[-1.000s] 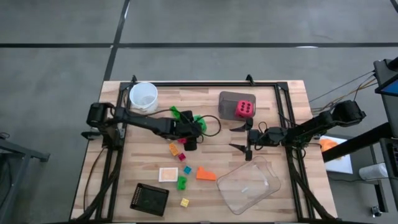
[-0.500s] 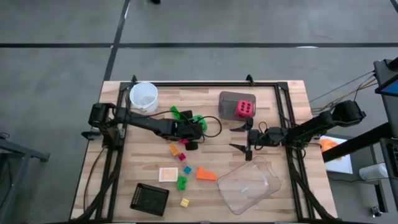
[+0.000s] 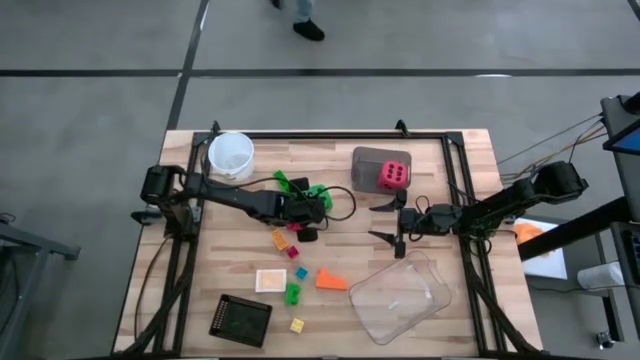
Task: Pick & Place Toys
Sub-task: Put the green die into the gray bin
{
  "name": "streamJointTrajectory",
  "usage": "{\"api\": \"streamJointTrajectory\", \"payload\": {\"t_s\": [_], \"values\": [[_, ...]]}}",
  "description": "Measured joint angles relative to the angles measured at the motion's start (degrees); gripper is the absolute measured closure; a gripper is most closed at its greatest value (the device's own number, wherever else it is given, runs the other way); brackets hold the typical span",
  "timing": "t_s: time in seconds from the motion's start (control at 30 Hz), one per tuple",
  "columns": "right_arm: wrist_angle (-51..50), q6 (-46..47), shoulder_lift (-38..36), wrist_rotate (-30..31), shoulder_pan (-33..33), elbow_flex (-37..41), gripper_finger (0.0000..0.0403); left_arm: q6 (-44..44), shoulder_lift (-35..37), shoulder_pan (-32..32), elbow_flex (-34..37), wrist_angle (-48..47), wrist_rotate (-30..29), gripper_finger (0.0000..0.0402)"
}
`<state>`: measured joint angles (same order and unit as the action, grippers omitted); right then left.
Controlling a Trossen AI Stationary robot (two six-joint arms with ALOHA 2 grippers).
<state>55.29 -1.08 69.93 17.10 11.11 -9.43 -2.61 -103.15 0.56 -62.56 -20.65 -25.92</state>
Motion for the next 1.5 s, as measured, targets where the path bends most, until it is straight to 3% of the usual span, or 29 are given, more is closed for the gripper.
{"api": "streamJointTrajectory", "payload": {"t_s": [0.17, 0.33, 0.6, 0.7, 0.87, 1.13, 1.3, 1.5], "values": [[-0.01, 0.01, 0.00, 0.00, 0.00, 0.07, 0.0094, -0.22, 4.11, -0.07, 0.64, -0.96, 0.40, 0.0396], [-0.02, 0.00, 0.00, 0.00, 0.00, 0.11, 0.0094, -0.67, 9.51, -0.37, 4.26, 4.92, 2.60, 0.0397], [0.50, 0.00, 0.02, -0.50, 0.01, 0.13, 0.0094, -3.20, 18.00, -3.32, 22.13, 40.01, 16.22, 0.0397], [0.76, 0.00, 0.02, -0.61, 0.00, 0.13, 0.0094, -2.28, 19.73, -5.29, 26.26, 47.23, 17.99, 0.0398], [1.46, -0.02, 0.04, -0.63, 0.00, 0.15, 0.0094, -1.69, 20.61, -7.21, 27.18, 44.52, 18.32, 0.0399], [1.74, -0.39, 0.04, -0.66, 0.00, 0.15, 0.0094, -5.10, 19.49, -7.56, 21.77, 34.24, 20.14, 0.0397], [1.70, -0.40, 0.04, -0.66, 0.00, 0.15, 0.0094, -7.94, 19.55, -7.63, 17.65, 26.80, 19.96, 0.0332], [1.68, -0.42, 0.02, -0.66, 0.00, 0.15, 0.0094, -12.89, 18.01, -7.63, 14.92, 24.88, 19.04, 0.0187]]}}
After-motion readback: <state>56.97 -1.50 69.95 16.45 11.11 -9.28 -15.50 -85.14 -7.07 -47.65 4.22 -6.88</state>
